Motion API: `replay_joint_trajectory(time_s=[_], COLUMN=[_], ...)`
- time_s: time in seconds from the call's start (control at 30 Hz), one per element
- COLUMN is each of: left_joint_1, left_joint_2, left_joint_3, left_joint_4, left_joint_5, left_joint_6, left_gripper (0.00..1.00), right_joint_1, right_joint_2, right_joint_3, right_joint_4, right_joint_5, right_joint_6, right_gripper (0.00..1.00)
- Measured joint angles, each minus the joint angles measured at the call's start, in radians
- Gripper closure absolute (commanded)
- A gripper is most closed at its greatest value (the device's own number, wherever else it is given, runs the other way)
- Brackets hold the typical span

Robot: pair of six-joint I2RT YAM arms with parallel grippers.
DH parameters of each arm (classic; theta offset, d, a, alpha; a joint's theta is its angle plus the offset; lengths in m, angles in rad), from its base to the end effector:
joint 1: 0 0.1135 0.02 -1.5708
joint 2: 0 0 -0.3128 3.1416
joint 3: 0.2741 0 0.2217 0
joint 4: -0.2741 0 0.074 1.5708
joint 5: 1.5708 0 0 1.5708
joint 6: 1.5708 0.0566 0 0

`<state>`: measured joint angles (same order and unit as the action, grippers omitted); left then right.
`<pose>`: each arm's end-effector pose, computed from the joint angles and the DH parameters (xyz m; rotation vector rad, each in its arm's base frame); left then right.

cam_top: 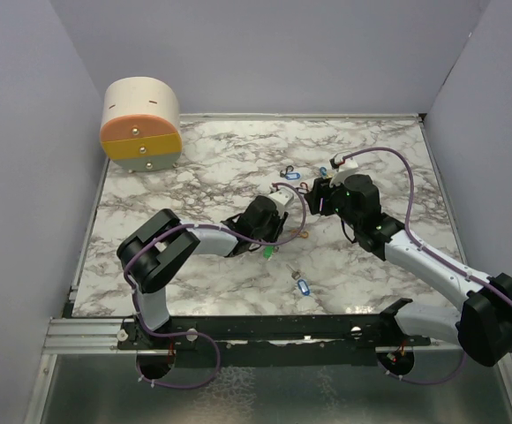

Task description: Put the keys on the keyring

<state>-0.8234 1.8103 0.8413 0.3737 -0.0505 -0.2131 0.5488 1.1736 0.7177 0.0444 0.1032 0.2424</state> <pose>0.2553 -0.2713 0.2022 0.6373 2.1221 -0.5336 0.2048 0.1184 0.3097 -0.2386 1.9889 0.4097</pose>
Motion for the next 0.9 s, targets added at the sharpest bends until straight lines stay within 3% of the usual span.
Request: replay_joint_trajectory(time_s=[0.13,0.53,0.9], left_joint_1=[-0.007,-0.017,-0.017], left_joint_2=[0.001,-0.035,-0.226], left_joint_3=[0.003,-0.004,-0.04], left_joint_4=[-0.008,-0.068,-0.182], left_joint_5=[-0.015,-0.07,-0.19], left_joint_6=[-0.003,-0.013,-0.046], left_gripper=[1.0,1.0,1.0], right_joint_1=[0.0,0.0,0.069], right_joint_2=[0.0,-0.01,-0.007], right_joint_3=[0.0,-0.002,-0.112], right_joint_4=[0.0,-0.034,-0.105], right_joint_5=[0.0,-0.019,-0.114], right_joint_6=[0.0,0.014,0.089], right_gripper=[0.47,0.52,0.55])
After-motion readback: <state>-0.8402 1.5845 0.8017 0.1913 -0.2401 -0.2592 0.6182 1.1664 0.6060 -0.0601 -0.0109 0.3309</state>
